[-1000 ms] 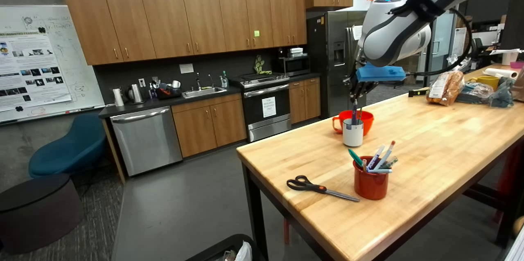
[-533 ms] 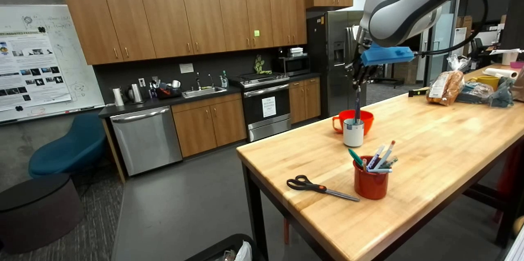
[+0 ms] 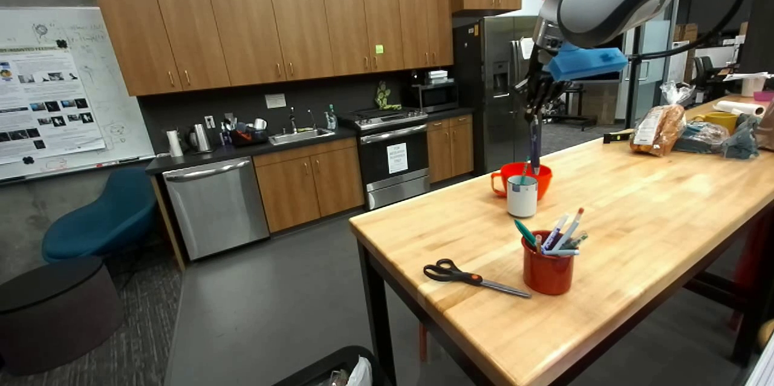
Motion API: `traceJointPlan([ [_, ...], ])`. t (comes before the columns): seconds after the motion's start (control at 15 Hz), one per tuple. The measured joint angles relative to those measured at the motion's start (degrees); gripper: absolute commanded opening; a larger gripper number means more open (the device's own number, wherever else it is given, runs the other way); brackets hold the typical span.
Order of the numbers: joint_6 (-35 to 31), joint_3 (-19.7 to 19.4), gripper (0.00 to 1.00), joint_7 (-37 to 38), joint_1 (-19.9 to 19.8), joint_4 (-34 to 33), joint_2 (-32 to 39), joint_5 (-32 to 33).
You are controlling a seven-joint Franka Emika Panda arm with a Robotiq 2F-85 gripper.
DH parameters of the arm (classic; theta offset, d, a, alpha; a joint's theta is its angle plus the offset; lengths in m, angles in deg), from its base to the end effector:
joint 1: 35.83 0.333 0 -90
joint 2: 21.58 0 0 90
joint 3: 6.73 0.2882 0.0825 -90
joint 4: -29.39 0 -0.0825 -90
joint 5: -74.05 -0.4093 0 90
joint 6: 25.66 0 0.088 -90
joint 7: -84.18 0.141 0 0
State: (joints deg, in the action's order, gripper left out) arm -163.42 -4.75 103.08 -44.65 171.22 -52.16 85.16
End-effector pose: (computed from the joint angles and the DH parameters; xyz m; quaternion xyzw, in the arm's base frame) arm 0.4736 -0.0625 0.4652 0.9560 -0.1625 0.2355 0.0644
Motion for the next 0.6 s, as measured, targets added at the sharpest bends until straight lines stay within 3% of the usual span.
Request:
traceJointPlan([
  [0.6,3.1,0.6,0.02,-7.1,7.1,8.7,-9.9,-6.1],
])
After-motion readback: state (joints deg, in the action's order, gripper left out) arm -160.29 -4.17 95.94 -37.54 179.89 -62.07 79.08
